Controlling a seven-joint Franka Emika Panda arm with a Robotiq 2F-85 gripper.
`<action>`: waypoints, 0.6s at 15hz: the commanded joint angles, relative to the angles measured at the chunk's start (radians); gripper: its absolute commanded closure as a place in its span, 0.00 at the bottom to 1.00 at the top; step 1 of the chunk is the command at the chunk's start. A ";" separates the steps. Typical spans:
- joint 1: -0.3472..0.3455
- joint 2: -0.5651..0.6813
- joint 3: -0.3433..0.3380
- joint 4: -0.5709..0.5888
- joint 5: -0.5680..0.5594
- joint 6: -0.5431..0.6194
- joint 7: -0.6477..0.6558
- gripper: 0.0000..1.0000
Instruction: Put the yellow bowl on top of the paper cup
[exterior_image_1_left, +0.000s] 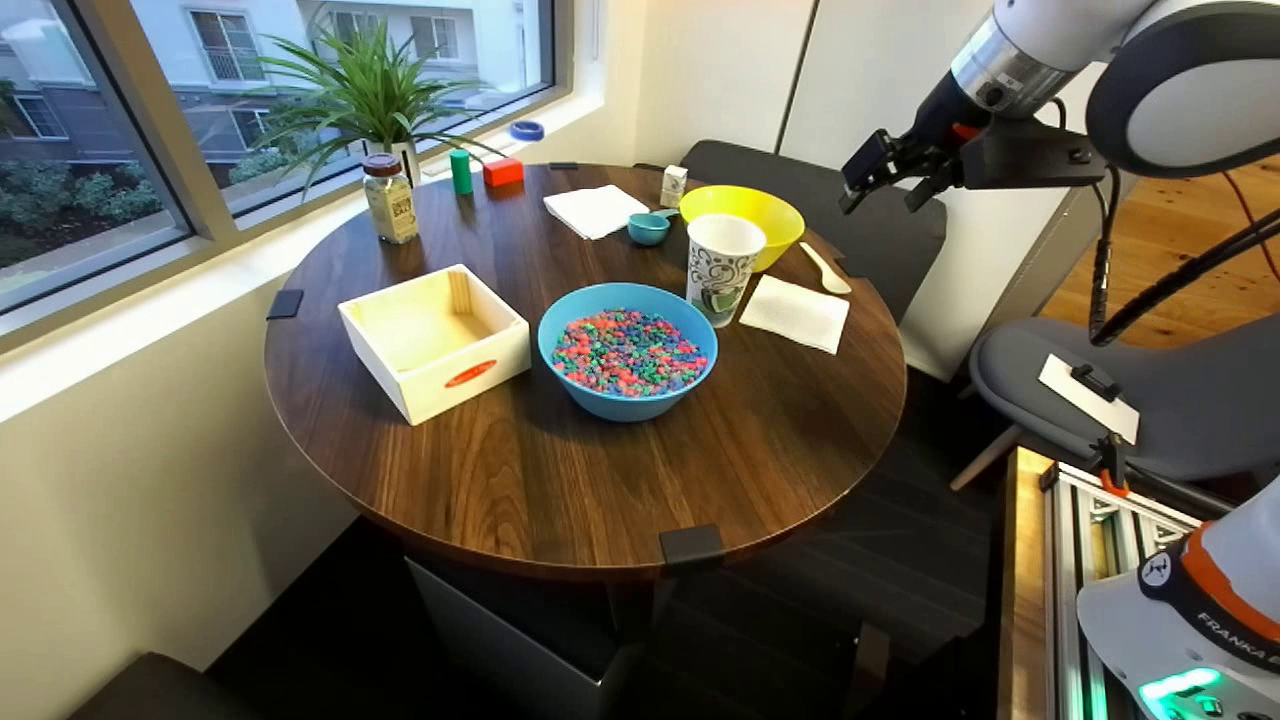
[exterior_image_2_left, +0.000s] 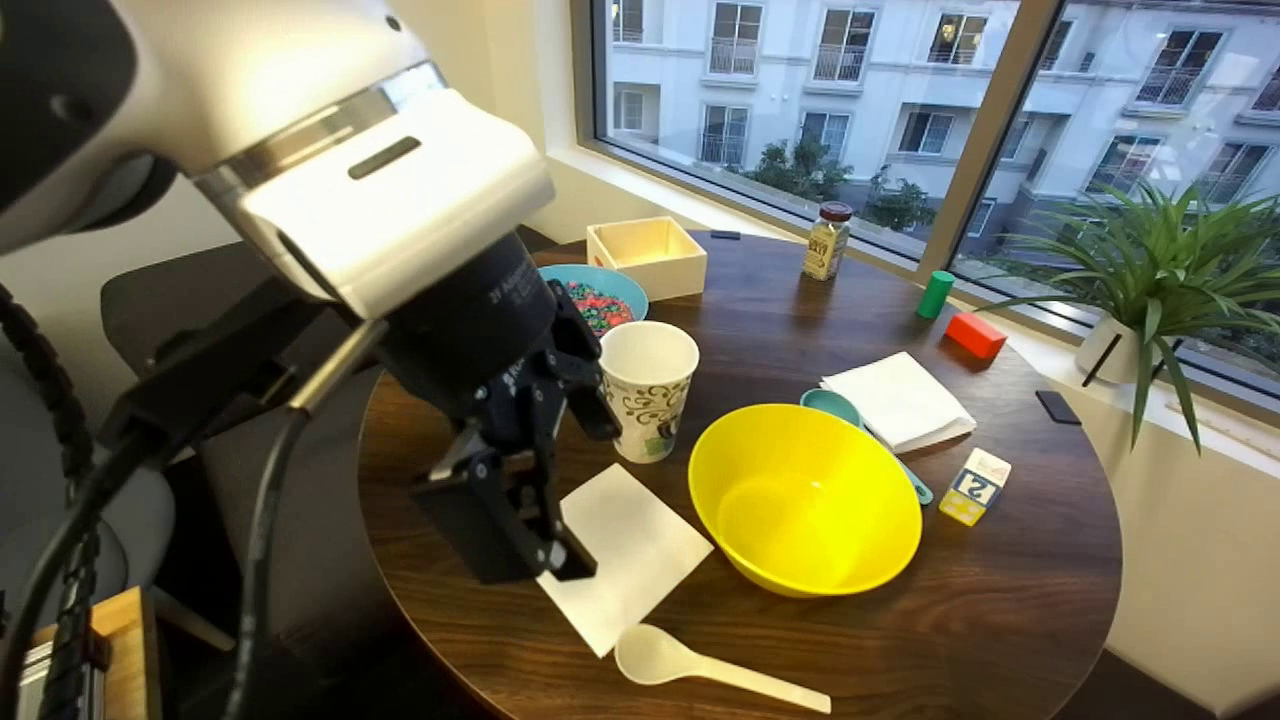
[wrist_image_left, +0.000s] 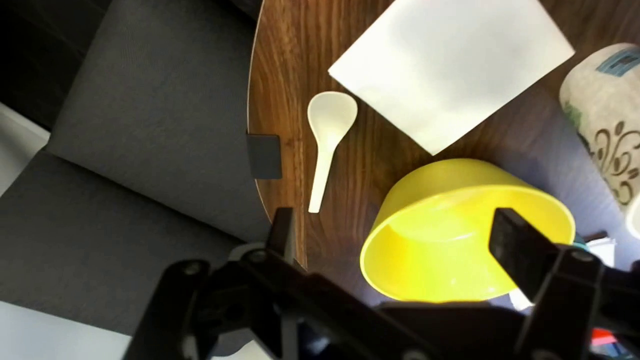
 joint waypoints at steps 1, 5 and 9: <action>-0.022 0.102 -0.038 0.038 -0.043 0.072 -0.014 0.00; -0.009 0.210 -0.074 0.091 -0.030 0.157 -0.040 0.00; 0.000 0.310 -0.086 0.162 -0.037 0.189 -0.047 0.00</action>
